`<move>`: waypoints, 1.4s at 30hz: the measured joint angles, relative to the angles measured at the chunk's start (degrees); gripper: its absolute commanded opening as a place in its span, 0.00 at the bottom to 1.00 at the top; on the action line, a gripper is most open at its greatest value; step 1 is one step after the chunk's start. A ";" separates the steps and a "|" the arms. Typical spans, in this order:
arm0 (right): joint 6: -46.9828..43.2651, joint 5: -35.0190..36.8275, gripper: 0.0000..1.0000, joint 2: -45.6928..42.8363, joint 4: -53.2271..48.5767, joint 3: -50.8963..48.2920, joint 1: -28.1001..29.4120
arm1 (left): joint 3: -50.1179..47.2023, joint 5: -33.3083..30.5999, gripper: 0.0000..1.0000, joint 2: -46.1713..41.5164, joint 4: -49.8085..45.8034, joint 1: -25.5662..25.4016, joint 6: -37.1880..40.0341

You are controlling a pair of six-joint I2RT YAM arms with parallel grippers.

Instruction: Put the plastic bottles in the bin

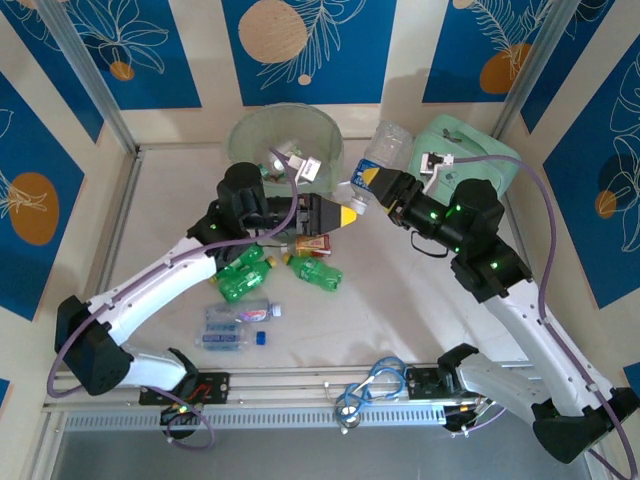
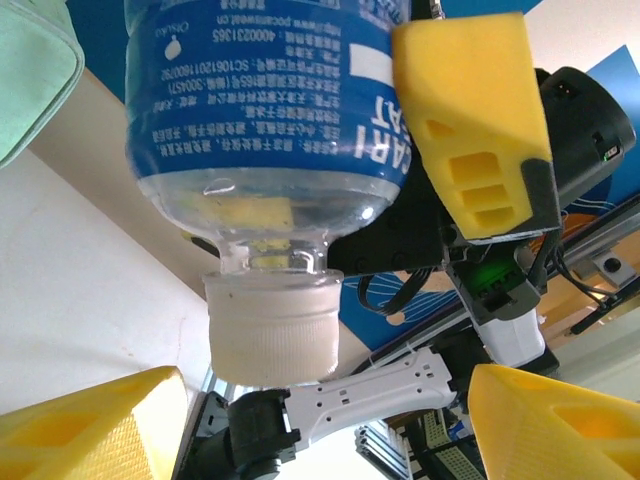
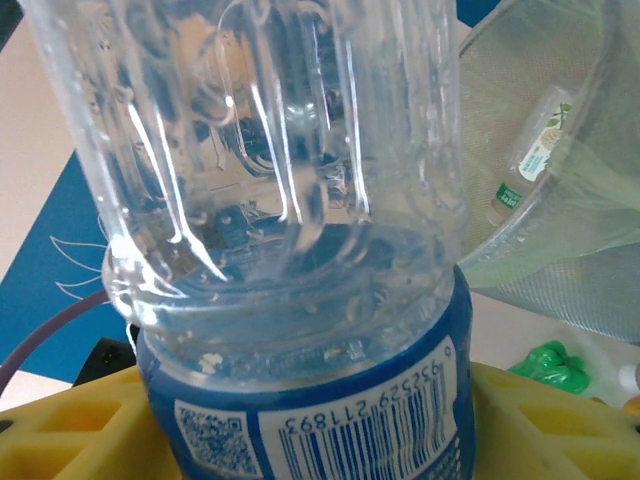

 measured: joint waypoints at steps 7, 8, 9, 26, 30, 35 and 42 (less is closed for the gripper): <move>2.56 -0.90 0.64 0.04 2.71 -1.16 0.15 | -1.86 0.00 0.70 1.90 8.50 -0.20 -5.33; 2.97 -1.09 0.64 0.04 3.43 -1.22 0.15 | -2.19 0.00 0.69 2.29 9.94 -0.20 -6.25; 3.34 -1.27 0.64 0.04 4.00 -1.29 0.22 | -2.49 0.00 0.68 2.71 11.21 -0.22 -7.15; 5.05 -2.12 0.65 0.66 6.73 -2.73 1.84 | -3.85 -1.64 0.43 3.06 16.59 -0.28 -9.44; 5.07 -2.08 0.66 0.63 7.32 -2.86 2.38 | -3.98 -2.69 0.36 2.43 16.24 -0.28 -8.31; 4.81 -1.68 0.70 0.52 7.65 -2.86 2.80 | -4.07 -3.54 0.28 1.46 14.64 -0.28 -6.93; 3.41 0.00 0.99 0.52 3.43 -1.73 3.10 | -4.04 -7.26 0.20 -0.92 7.65 -0.28 -0.48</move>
